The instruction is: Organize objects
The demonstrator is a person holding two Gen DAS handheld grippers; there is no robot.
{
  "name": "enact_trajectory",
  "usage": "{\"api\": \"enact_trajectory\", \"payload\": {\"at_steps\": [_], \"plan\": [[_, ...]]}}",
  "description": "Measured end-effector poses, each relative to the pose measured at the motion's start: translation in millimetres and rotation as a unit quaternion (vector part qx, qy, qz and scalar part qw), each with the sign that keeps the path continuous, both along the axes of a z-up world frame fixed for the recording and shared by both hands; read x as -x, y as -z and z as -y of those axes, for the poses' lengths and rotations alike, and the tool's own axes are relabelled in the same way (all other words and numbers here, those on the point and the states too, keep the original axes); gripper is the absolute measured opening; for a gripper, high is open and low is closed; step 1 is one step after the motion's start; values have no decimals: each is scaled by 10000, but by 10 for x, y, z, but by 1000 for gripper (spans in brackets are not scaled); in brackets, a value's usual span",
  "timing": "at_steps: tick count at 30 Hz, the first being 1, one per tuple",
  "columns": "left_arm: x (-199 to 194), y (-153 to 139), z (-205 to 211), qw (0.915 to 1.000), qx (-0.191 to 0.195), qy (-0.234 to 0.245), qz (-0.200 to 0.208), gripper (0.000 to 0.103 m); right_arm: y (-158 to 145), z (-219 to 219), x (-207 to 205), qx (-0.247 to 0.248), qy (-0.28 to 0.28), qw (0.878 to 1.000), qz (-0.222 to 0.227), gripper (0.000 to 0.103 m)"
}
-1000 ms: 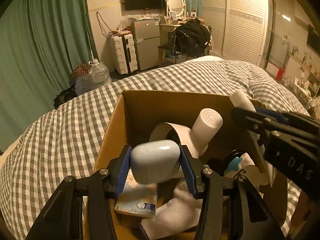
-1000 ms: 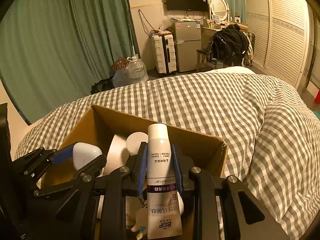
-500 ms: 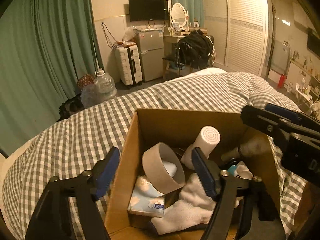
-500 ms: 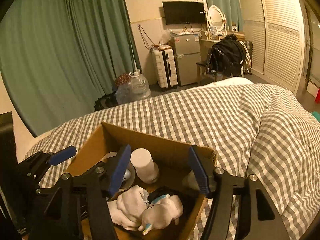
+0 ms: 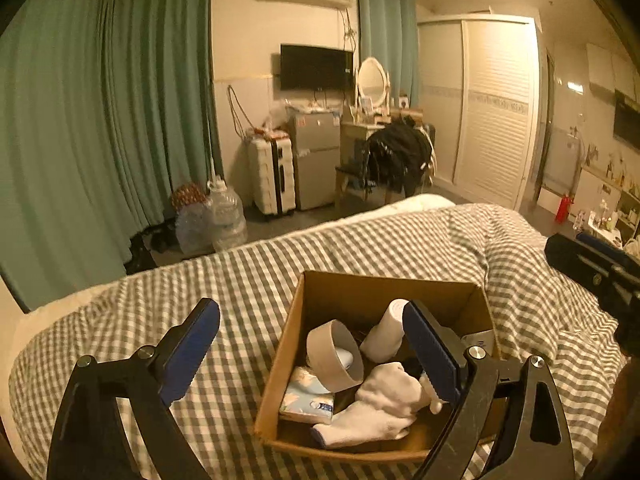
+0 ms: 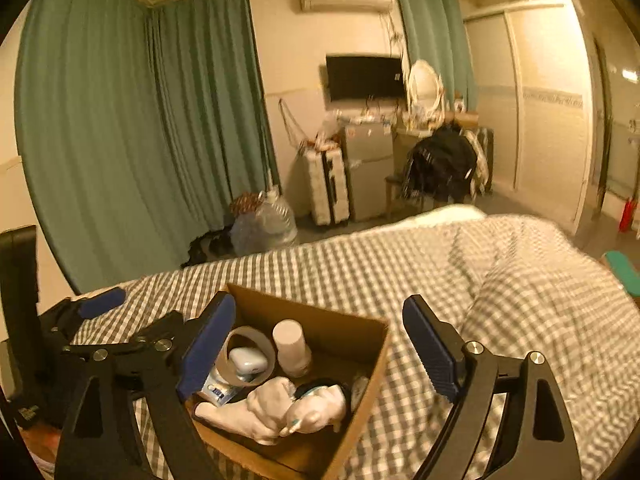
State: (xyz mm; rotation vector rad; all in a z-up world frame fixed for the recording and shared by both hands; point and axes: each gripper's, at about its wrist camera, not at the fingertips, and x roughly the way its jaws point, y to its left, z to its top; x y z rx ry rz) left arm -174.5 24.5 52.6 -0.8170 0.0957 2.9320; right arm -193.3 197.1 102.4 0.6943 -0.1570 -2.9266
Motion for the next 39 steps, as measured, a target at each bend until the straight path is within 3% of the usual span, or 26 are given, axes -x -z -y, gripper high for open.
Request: {"api": "enact_trajectory", "payload": {"at_steps": [6,15,24,30,34,39], "plan": [[-388,-263,60,9992,-113,-41,-384,101,-225,-81,-351,65,113,9990,-421,95],[-844,-445,29,9971,-76,-59,-756,103,-389,15,-844,-519,261,9935,-981,101],[-1097,-320,107,9960,-69,-417,-787,103,-218,-16,-1085,-604,415,9931,-915,102],[-1182,-197,162,9953,-293,-532,-760,103,-7,53,-1072,-554,370,9945,-812,102],[-1180,-83,143,9955,-124,-595,-731,103,94,127,-1005,-770,413,9939,-678,102],[-1113,68,102,9963,167,-651,-527,103,104,101,-1014,-657,460,9941,-729,102]]}}
